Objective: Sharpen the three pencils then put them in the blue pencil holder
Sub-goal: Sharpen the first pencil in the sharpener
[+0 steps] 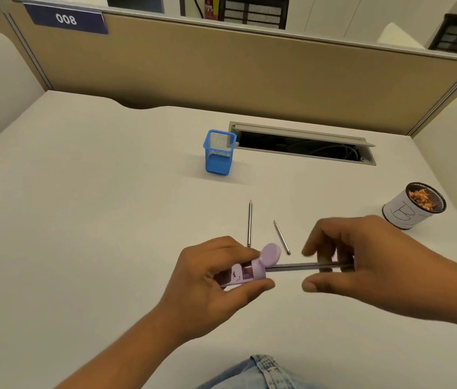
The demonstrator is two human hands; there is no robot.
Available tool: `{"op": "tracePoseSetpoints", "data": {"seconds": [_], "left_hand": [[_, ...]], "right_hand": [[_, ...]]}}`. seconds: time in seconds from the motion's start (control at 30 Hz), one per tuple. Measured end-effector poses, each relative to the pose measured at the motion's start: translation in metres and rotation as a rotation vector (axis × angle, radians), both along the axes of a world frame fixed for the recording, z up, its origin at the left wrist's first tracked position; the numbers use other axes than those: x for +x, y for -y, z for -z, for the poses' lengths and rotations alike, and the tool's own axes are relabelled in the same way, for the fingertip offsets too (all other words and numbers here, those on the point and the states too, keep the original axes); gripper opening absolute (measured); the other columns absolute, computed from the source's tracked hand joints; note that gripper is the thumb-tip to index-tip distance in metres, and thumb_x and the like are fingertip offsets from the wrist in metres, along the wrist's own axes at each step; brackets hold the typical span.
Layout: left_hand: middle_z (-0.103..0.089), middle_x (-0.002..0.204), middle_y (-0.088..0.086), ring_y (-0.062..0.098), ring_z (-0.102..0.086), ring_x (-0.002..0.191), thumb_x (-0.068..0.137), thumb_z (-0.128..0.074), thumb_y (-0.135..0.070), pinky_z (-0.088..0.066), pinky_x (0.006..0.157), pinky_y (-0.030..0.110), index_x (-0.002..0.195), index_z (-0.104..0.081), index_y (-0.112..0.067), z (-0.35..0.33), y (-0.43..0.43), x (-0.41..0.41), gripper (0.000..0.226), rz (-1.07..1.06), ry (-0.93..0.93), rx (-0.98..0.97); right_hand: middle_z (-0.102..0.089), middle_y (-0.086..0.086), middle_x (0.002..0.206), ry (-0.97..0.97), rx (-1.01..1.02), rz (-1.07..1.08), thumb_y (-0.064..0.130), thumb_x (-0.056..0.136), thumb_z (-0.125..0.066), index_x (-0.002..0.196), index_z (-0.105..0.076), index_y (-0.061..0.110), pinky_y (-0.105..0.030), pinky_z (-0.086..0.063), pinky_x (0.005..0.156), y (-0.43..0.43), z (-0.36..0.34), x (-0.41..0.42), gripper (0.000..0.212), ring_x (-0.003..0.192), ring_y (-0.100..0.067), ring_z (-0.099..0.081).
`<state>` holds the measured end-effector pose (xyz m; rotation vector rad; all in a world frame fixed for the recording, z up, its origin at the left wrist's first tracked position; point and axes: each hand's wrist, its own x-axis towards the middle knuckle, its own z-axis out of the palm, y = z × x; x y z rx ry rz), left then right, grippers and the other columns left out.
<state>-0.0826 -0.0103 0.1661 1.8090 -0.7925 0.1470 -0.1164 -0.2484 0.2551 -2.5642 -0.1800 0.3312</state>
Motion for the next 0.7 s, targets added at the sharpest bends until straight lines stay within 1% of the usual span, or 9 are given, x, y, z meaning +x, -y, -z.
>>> {"op": "tracePoseSetpoints", "data": {"seconds": [0.07,0.13,0.2,0.3,0.37,0.43,0.47,0.57,0.7], "left_hand": [[-0.062,0.077,-0.023,-0.002,-0.054,0.063,0.077,-0.083,-0.029,-0.036,0.06,0.004,0.09,-0.076,-0.016,0.0,0.0,-0.002,0.019,-0.022,-0.078,-0.051],[-0.061,0.072,-0.021,0.001,-0.053,0.06,0.078,-0.08,-0.033,-0.036,0.058,0.005,0.088,-0.076,-0.017,-0.001,0.002,-0.006,0.019,-0.04,-0.144,-0.092],[-0.061,0.072,-0.021,0.002,-0.054,0.061,0.079,-0.078,-0.033,-0.037,0.059,0.005,0.088,-0.075,-0.016,-0.001,0.003,-0.008,0.019,-0.052,-0.161,-0.12],[-0.063,0.076,-0.018,0.004,-0.055,0.064,0.08,-0.078,-0.032,-0.04,0.058,0.011,0.089,-0.075,-0.015,-0.001,0.003,-0.006,0.019,-0.064,-0.073,-0.099],[-0.065,0.078,-0.011,0.002,-0.054,0.066,0.081,-0.079,-0.028,-0.042,0.058,0.014,0.091,-0.076,-0.011,0.0,0.001,-0.003,0.02,-0.051,0.045,-0.037],[-0.069,0.081,-0.003,0.003,-0.055,0.071,0.081,-0.08,-0.026,-0.041,0.063,0.01,0.093,-0.076,-0.007,0.002,0.001,-0.002,0.023,-0.022,0.136,0.029],[-0.07,0.082,-0.002,0.001,-0.055,0.072,0.081,-0.081,-0.027,-0.041,0.065,0.008,0.093,-0.076,-0.007,0.003,0.002,-0.001,0.024,-0.007,0.149,0.049],[-0.064,0.081,-0.014,-0.005,-0.051,0.07,0.08,-0.081,-0.027,-0.035,0.063,0.002,0.093,-0.075,-0.011,0.003,0.001,0.001,0.022,0.006,0.05,0.037],[-0.064,0.076,-0.019,0.003,-0.055,0.063,0.077,-0.08,-0.032,-0.037,0.057,0.006,0.089,-0.076,-0.015,0.004,0.001,0.0,0.021,-0.023,-0.173,-0.057]], "right_hand": [[-0.063,0.015,0.07,0.341,-0.194,-0.226,0.065,0.079,-0.059,0.084,-0.059,0.037,-0.019,-0.046,0.045,0.003,-0.001,0.001,0.029,0.061,-0.01,-0.059],[-0.068,0.005,0.073,0.67,-0.322,-0.456,0.041,0.093,-0.065,0.081,-0.067,0.018,-0.036,-0.048,0.043,0.008,0.001,0.005,0.026,0.056,-0.02,-0.059],[-0.07,-0.007,0.071,0.822,-0.393,-0.539,0.028,0.094,-0.065,0.074,-0.07,0.007,-0.037,-0.047,0.042,0.008,0.007,0.005,0.029,0.052,-0.031,-0.059],[-0.065,0.006,0.059,0.591,-0.266,-0.366,0.046,0.093,-0.059,0.069,-0.061,0.025,-0.03,-0.043,0.039,0.0,0.007,0.001,0.032,0.045,-0.018,-0.053],[-0.064,0.009,0.055,0.137,-0.015,-0.088,0.056,0.083,-0.063,0.065,-0.054,0.026,-0.019,-0.037,0.04,-0.005,0.004,0.006,0.036,0.041,-0.009,-0.044],[-0.063,0.006,0.052,-0.285,0.181,0.098,0.046,0.078,-0.076,0.06,-0.058,0.024,-0.019,-0.035,0.043,-0.003,0.003,0.012,0.034,0.042,-0.006,-0.042],[-0.063,0.004,0.052,-0.388,0.216,0.122,0.043,0.078,-0.078,0.059,-0.059,0.023,-0.021,-0.036,0.045,-0.002,0.002,0.014,0.033,0.044,-0.008,-0.044],[-0.068,0.01,0.058,-0.263,0.088,0.064,0.049,0.076,-0.076,0.069,-0.061,0.031,-0.017,-0.04,0.043,-0.001,0.005,0.01,0.025,0.046,-0.005,-0.052],[-0.065,0.01,0.065,0.38,-0.258,-0.267,0.052,0.086,-0.06,0.076,-0.06,0.031,-0.025,-0.047,0.045,0.001,0.006,0.008,0.023,0.055,-0.011,-0.059]]}}
